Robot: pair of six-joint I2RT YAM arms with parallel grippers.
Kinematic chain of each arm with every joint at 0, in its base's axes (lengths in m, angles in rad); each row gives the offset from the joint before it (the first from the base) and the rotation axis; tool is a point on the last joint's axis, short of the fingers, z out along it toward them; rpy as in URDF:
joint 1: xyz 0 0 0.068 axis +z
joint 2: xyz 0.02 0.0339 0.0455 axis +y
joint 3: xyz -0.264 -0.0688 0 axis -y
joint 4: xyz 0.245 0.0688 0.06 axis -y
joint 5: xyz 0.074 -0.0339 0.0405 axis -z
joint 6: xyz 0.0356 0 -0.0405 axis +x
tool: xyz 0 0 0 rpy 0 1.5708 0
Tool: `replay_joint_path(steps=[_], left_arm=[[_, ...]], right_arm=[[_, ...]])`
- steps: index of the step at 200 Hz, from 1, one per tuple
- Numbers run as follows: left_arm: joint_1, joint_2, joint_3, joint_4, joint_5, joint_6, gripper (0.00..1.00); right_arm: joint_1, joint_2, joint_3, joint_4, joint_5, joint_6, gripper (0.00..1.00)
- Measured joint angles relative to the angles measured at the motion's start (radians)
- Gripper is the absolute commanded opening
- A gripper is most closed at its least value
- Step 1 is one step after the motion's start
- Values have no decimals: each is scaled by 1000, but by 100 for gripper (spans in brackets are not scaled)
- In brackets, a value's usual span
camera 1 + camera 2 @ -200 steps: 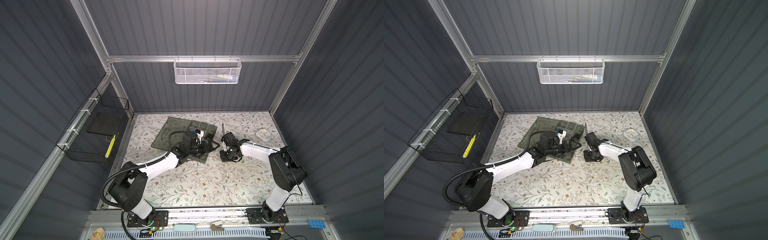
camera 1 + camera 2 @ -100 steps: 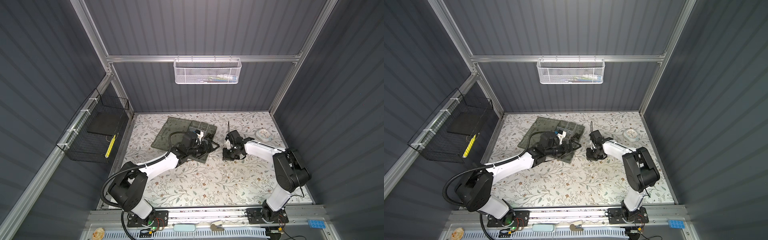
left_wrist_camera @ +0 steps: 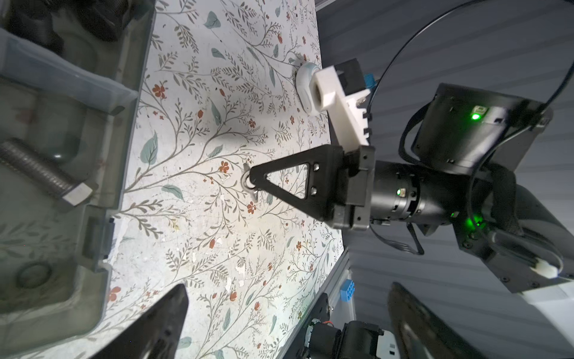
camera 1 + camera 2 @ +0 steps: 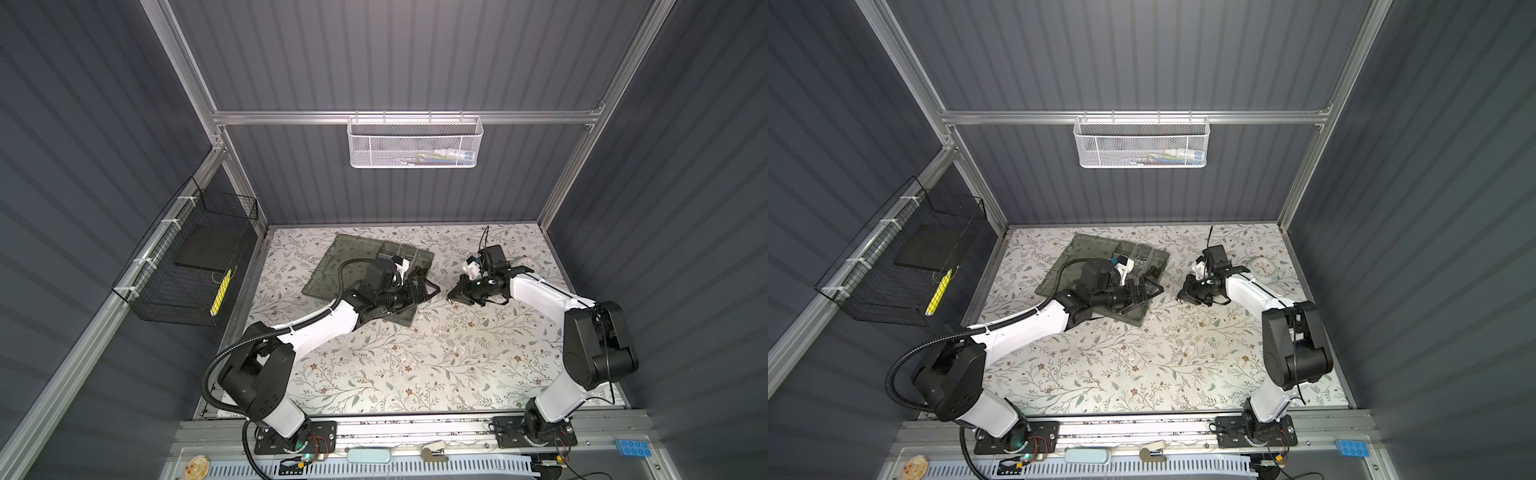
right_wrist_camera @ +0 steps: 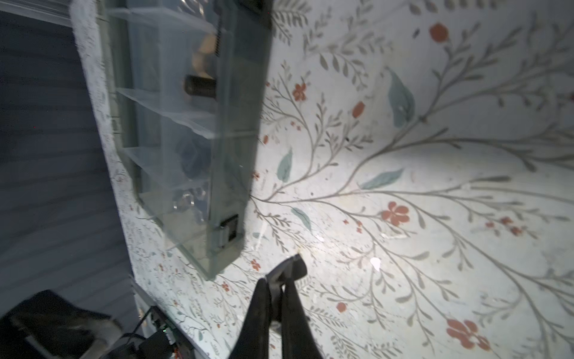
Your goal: Sort the screws and nuts into containers
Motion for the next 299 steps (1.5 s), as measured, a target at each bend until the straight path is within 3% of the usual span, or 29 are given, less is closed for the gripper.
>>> replay_joint_path(steps=[56,145,234,299], left_arm=[[157,0,5,-29,53,19,100],[337,0,16,-55,154,45,100],[445,77,22,-46,231,45,100],[468,100,22,-39,257,46,100]], right_arm=[[-7,113,222,141,-121,136,0],[2,436,541,330,-197,353,0],[57,739,898,287,-208,396,1],[81,805,933,202,-181,370,7]])
